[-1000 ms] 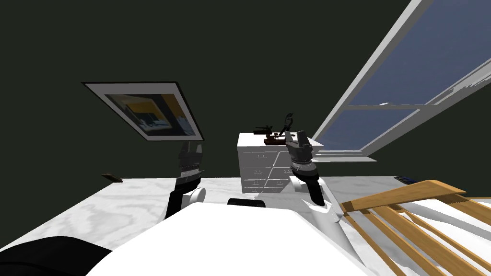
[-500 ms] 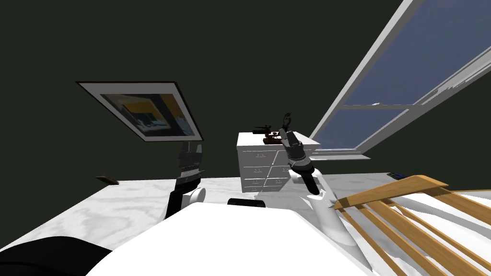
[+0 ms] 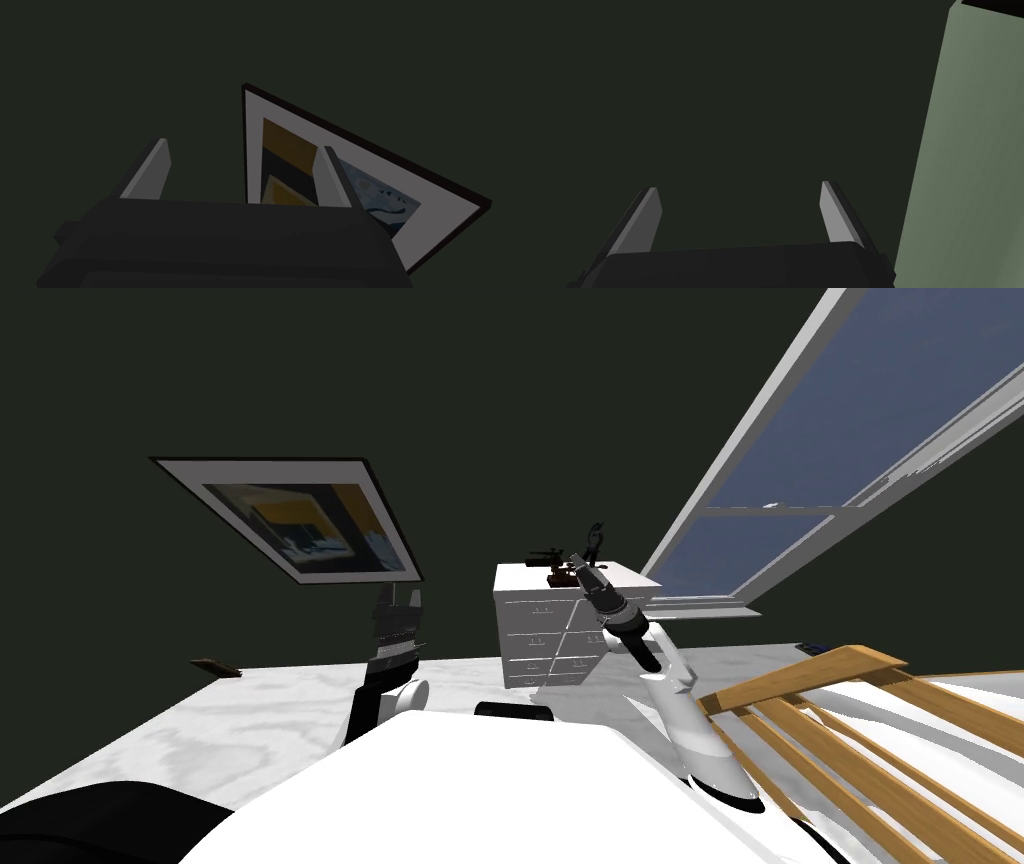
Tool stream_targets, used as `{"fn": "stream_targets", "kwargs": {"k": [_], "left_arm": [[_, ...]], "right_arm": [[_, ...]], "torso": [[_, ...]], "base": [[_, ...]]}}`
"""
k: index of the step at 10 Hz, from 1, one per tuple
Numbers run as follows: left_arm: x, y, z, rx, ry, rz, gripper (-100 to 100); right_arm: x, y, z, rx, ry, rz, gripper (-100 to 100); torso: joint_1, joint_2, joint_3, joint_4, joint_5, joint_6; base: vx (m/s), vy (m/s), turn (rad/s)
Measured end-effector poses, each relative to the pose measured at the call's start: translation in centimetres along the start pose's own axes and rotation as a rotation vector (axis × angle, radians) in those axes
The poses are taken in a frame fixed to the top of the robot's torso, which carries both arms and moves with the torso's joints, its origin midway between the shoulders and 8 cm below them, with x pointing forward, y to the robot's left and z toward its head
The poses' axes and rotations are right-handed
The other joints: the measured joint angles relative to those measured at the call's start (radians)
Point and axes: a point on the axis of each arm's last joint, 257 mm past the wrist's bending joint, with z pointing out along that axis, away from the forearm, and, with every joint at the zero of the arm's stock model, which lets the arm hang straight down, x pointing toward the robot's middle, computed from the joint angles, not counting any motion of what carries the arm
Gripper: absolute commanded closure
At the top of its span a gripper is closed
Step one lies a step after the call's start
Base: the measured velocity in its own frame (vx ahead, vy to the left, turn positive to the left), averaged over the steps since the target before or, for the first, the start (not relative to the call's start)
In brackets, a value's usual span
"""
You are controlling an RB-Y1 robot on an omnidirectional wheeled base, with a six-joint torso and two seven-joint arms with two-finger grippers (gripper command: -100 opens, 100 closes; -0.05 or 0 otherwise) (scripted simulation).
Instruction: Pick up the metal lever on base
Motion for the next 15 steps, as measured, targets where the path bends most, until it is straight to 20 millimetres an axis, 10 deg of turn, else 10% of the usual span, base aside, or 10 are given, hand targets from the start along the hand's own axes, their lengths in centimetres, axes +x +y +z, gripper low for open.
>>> {"fn": "stream_targets", "kwargs": {"k": [15], "left_arm": [[0.0,0.0,0.0,0.000,0.000,0.000,0]], "right_arm": [[6.1,-5.8,1.6,-0.205,0.536,-0.400,-100]], "torso": [[0.000,0.000,0.000,0.000,0.000,0.000]], "base": [[-0.025,0.003,0.002]]}}
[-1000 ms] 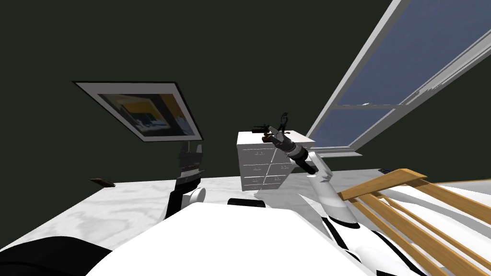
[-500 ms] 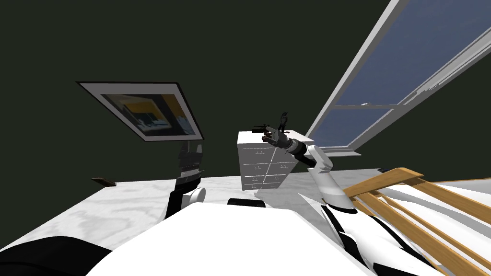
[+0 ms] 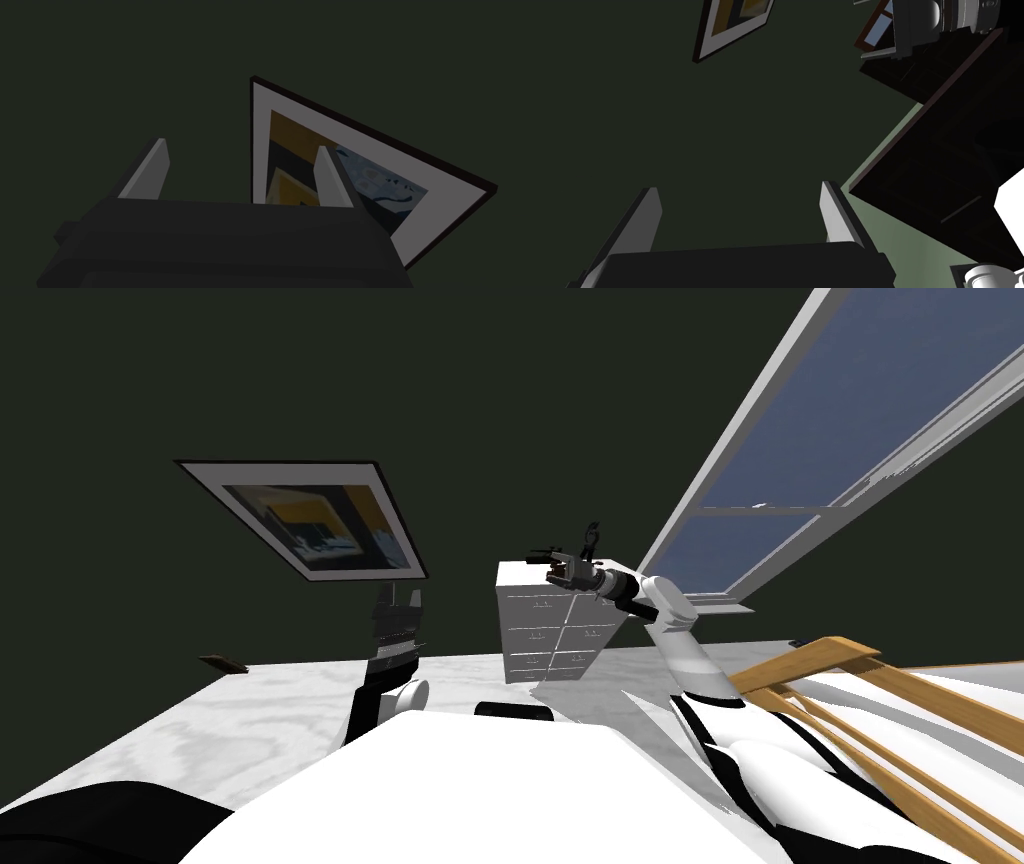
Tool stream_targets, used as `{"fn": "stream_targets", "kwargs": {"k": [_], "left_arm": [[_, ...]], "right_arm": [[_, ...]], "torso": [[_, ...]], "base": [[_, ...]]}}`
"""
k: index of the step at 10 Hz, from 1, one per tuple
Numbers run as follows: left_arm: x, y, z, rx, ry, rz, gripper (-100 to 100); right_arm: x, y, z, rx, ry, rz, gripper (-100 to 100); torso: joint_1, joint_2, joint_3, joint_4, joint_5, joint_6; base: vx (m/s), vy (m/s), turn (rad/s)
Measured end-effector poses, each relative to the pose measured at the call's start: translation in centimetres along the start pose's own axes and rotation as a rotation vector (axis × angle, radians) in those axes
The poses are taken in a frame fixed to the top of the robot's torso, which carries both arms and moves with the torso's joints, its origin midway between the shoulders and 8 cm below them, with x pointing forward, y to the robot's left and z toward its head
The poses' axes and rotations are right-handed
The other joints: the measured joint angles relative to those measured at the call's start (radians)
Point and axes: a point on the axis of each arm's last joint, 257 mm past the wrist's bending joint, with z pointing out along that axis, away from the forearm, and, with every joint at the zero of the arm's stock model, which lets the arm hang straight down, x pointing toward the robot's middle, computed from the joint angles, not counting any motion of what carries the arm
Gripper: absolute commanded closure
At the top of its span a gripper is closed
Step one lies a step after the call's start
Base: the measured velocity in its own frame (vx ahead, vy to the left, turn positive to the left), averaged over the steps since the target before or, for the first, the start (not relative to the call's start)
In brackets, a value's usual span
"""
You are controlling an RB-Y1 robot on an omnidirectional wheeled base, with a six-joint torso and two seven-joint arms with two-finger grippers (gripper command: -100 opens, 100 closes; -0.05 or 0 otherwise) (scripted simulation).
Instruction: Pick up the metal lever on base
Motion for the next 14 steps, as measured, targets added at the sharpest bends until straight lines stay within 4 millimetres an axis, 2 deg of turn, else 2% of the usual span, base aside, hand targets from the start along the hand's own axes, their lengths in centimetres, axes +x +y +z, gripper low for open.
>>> {"fn": "stream_targets", "kwargs": {"k": [7,11,14], "left_arm": [[0.0,0.0,0.0,0.000,0.000,0.000,0],[0.0,0.0,0.0,0.000,0.000,0.000,0],[0.0,0.0,0.0,0.000,0.000,0.000,0]], "right_arm": [[3.0,-4.4,-1.4,-0.029,0.267,-0.160,-100],[4.3,-7.6,-3.3,-0.029,0.429,-0.244,-100],[4.7,-9.3,-4.7,-0.021,0.524,-0.287,-100]], "torso": [[0.000,0.000,0.000,0.000,0.000,0.000],[0.000,0.001,0.000,0.000,0.000,0.000],[0.000,0.000,0.000,0.000,0.000,0.000]], "base": [[-0.027,0.001,0.032],[-0.025,-0.001,0.035],[-0.025,-0.001,0.069]]}}
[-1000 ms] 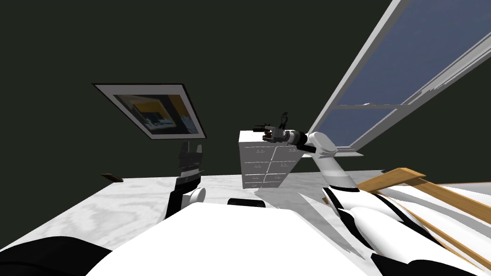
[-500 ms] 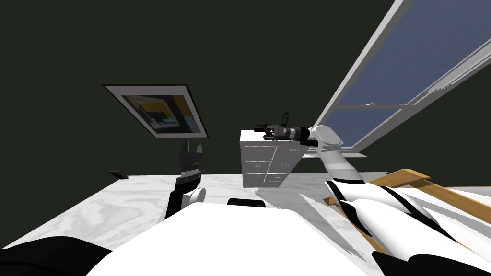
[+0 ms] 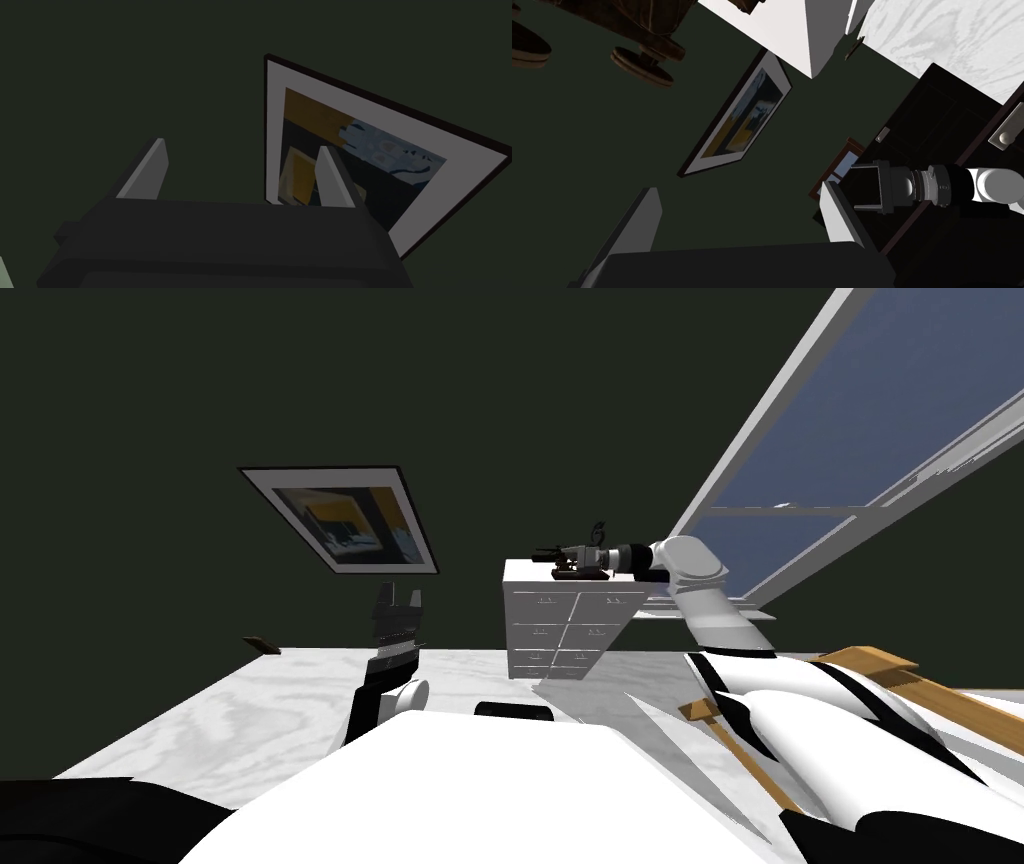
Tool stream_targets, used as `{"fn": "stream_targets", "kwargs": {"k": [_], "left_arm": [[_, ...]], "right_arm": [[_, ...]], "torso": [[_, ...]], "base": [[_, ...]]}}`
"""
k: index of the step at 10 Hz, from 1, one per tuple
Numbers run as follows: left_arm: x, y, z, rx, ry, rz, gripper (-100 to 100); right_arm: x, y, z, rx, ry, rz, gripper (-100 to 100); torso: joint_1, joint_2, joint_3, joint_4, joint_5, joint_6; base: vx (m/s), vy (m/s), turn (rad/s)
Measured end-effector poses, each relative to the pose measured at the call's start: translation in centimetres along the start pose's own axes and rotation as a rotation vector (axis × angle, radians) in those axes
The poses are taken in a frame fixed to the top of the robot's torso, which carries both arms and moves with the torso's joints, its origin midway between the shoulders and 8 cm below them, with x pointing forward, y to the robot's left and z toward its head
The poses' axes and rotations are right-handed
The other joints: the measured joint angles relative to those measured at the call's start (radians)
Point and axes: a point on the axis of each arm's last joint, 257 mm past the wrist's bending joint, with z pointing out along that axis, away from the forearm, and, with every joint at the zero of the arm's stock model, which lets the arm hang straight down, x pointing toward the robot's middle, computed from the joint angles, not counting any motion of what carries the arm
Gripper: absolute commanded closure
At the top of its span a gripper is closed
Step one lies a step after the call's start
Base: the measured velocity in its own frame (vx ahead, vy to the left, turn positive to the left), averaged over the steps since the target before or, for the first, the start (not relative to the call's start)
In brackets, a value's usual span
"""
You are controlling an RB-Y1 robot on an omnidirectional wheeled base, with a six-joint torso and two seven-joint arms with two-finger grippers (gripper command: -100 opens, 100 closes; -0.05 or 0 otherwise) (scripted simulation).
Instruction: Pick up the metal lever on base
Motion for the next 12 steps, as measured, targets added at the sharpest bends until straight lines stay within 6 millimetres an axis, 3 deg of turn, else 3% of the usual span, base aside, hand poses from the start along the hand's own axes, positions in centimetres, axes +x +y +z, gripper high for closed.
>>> {"fn": "stream_targets", "kwargs": {"k": [7,12], "left_arm": [[0.0,0.0,0.0,0.000,0.000,0.000,0],[0.0,0.0,0.0,0.000,0.000,0.000,0]], "right_arm": [[4.6,-5.5,-4.6,0.016,0.292,-0.092,-100],[7.4,-7.6,-8.7,0.018,0.478,-0.119,-100]], "torso": [[0.000,0.000,0.000,0.000,0.000,0.000],[0.000,-0.001,0.000,0.000,0.000,0.000]], "base": [[-0.023,-0.003,0.068],[-0.014,0.000,0.082]]}}
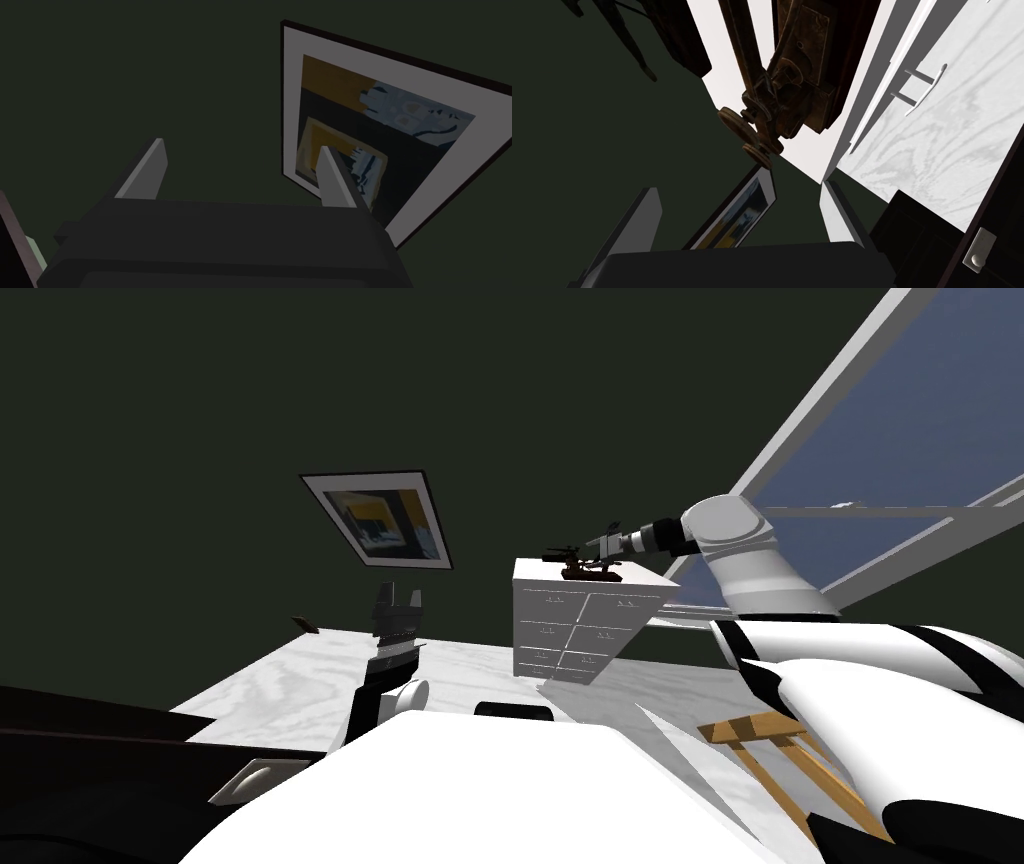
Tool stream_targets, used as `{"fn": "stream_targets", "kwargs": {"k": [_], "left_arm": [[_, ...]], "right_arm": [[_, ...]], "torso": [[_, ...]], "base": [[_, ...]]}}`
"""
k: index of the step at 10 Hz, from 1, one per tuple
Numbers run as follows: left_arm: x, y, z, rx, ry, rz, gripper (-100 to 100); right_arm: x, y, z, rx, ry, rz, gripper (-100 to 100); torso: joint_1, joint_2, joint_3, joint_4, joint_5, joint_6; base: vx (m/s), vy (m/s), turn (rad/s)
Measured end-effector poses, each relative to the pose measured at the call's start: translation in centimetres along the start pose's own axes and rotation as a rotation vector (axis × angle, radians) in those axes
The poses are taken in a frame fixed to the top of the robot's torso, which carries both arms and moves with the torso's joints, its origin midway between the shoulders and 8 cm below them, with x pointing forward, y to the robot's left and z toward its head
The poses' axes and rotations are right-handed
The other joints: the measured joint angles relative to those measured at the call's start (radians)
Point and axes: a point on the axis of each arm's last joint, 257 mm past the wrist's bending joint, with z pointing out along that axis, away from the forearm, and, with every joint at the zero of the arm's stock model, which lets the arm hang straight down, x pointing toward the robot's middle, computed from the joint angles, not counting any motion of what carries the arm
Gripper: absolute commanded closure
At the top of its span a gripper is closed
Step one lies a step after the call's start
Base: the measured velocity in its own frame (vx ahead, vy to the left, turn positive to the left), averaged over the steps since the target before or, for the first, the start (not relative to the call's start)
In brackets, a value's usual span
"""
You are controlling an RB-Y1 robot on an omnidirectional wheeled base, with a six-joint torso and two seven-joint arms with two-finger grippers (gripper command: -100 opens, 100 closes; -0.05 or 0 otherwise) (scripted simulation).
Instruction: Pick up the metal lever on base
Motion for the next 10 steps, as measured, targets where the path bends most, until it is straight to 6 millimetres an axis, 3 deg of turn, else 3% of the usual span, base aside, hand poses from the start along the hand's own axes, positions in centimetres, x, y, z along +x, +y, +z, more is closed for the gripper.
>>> {"fn": "stream_targets", "kwargs": {"k": [4,6,7,10], "left_arm": [[0.0,0.0,0.0,0.000,0.000,0.000,0],[0.0,0.0,0.0,0.000,0.000,0.000,0],[0.0,0.0,0.0,0.000,0.000,0.000,0],[0.0,0.0,0.0,0.000,0.000,0.000,0]], "right_arm": [[2.8,-0.7,-1.8,-0.010,0.111,-0.004,-100],[5.4,-1.1,-3.7,-0.034,0.199,0.004,-100],[6.7,-0.6,-4.7,-0.052,0.244,0.005,-100],[8.1,0.0,-6.9,-0.102,0.316,0.023,-100]], "torso": [[0.000,-0.001,-0.001,0.000,0.000,0.000],[0.000,-0.002,-0.001,0.000,0.000,0.000],[-0.001,-0.002,-0.001,-0.001,0.000,0.000],[0.000,-0.002,-0.001,-0.001,0.000,0.000]], "base": [[-0.002,-0.002,0.081],[0.011,-0.009,0.136],[0.015,-0.006,0.041],[0.021,-0.006,0.077]]}}
